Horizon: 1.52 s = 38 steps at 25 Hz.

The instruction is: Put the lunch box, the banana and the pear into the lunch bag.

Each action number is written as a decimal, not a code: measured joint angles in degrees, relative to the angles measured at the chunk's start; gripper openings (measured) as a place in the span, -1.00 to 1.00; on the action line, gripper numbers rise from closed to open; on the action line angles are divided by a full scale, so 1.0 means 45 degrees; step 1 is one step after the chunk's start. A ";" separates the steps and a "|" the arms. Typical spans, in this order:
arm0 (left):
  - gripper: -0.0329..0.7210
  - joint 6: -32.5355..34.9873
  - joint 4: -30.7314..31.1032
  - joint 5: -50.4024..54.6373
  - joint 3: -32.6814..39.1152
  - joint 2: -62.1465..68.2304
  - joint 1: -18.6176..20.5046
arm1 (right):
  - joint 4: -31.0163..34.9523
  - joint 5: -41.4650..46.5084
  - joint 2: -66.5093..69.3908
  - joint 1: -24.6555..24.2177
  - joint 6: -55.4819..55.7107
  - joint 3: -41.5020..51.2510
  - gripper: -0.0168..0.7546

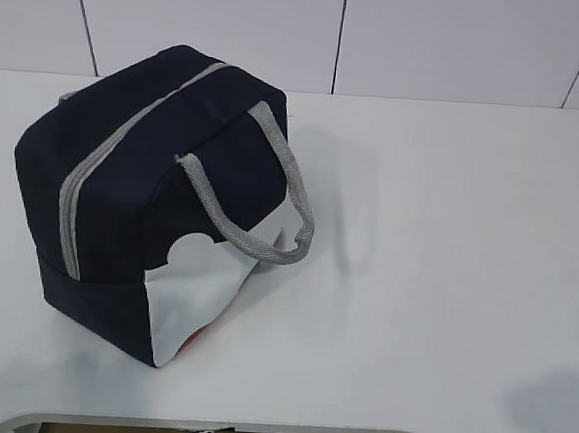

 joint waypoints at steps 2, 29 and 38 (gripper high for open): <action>-0.24 -0.0022 0.0259 0.0000 0.0000 0.0000 0.0022 | 0.0000 -0.0028 0.0000 -0.0004 0.0000 0.0000 -0.19; -0.24 -0.0045 0.0285 -0.0007 0.0000 0.0000 0.3384 | 0.0000 -0.0089 0.0000 -0.3108 0.0000 0.0005 -0.19; -0.28 -0.0045 0.0285 -0.0007 0.0000 0.0000 0.3384 | 0.0000 -0.0110 0.0000 -0.3108 0.0000 0.0005 -0.19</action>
